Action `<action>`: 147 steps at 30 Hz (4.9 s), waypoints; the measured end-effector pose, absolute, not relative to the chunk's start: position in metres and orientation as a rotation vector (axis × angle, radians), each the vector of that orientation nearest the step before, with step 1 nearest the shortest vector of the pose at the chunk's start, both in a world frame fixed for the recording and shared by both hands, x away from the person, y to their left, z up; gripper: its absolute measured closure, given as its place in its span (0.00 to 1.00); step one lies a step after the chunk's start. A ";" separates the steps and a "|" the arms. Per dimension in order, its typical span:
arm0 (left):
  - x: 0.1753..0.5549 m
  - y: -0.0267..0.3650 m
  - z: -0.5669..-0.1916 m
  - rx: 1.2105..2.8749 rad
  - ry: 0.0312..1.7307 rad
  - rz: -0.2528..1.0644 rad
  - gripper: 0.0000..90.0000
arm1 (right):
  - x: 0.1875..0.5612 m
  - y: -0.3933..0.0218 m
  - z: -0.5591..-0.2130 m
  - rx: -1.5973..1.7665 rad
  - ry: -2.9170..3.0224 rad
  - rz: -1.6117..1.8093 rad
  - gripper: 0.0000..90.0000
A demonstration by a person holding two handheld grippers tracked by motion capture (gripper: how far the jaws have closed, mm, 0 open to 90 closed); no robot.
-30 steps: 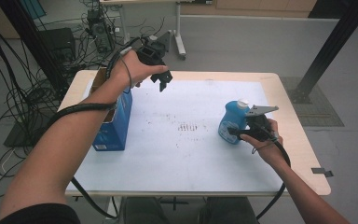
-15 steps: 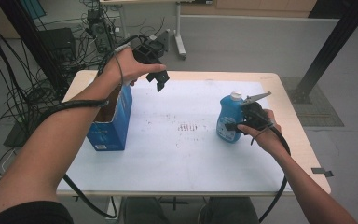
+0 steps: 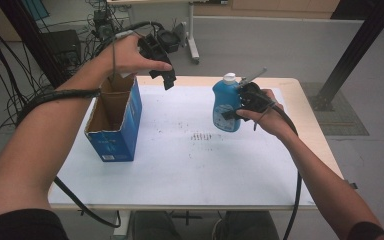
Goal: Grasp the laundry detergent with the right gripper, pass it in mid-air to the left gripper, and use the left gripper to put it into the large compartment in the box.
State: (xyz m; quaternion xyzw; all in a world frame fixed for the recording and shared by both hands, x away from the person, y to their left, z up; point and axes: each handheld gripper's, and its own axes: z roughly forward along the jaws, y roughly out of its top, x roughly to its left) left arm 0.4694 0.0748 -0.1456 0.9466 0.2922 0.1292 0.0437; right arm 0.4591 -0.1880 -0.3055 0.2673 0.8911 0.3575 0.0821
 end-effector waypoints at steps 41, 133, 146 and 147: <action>0.441 0.061 -0.156 3.072 0.590 0.191 0.06 | 0.459 -0.056 -0.286 0.037 2.872 1.315 0.48; 0.442 0.054 -0.166 3.072 0.547 0.127 0.06 | 0.454 -0.060 -0.267 -0.071 2.802 1.368 0.48; 0.441 0.054 -0.164 3.071 0.548 0.137 0.06 | 0.454 -0.061 -0.267 -0.075 2.796 1.369 0.49; 0.441 0.054 -0.164 3.070 0.547 0.137 0.06 | 0.454 -0.061 -0.267 -0.075 2.796 1.367 0.49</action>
